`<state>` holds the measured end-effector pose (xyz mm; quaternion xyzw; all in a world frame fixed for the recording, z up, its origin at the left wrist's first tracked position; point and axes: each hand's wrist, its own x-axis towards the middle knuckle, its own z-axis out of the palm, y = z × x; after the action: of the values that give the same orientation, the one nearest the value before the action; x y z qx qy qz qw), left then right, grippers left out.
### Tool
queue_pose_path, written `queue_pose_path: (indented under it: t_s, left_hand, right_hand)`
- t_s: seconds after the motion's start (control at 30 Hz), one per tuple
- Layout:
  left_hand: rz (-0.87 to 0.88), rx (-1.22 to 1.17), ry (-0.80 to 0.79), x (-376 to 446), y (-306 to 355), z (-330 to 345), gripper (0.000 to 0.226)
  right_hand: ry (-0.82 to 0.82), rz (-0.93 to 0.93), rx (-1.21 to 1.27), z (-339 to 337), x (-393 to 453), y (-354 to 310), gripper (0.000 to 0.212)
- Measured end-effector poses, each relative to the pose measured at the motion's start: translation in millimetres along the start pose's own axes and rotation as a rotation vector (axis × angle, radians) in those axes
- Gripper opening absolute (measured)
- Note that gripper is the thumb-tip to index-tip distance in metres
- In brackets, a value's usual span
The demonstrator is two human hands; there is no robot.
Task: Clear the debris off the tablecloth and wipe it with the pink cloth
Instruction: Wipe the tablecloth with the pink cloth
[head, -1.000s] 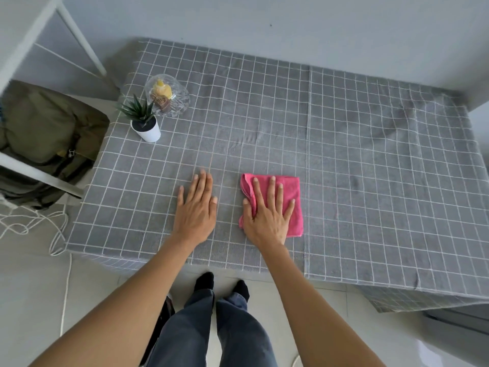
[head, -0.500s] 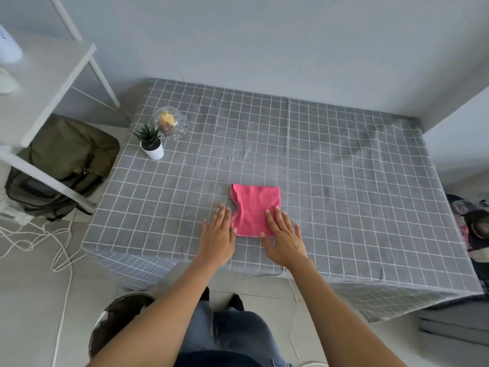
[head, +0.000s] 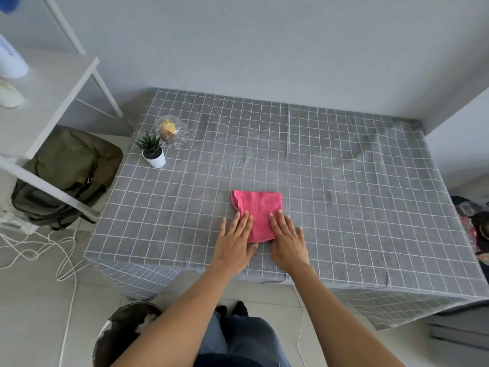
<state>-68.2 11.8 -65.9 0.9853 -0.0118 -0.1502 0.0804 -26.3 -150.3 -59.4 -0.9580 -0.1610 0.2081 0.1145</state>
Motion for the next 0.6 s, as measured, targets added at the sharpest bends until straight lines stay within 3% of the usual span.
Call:
queue_pose_path:
  t_s: [0.4, 0.6]
  left_hand:
    - [-0.007, 0.154, -0.018, 14.1, -4.8, -31.4, 0.067]
    - [0.054, 0.126, 0.065, 20.2, -4.8, -75.1, 0.064]
  right_hand:
    - [0.074, 0.076, -0.028, -24.1, 4.0, -13.3, 0.069]
    - [0.117, 0.106, -0.048, -46.9, 0.8, -13.9, 0.063]
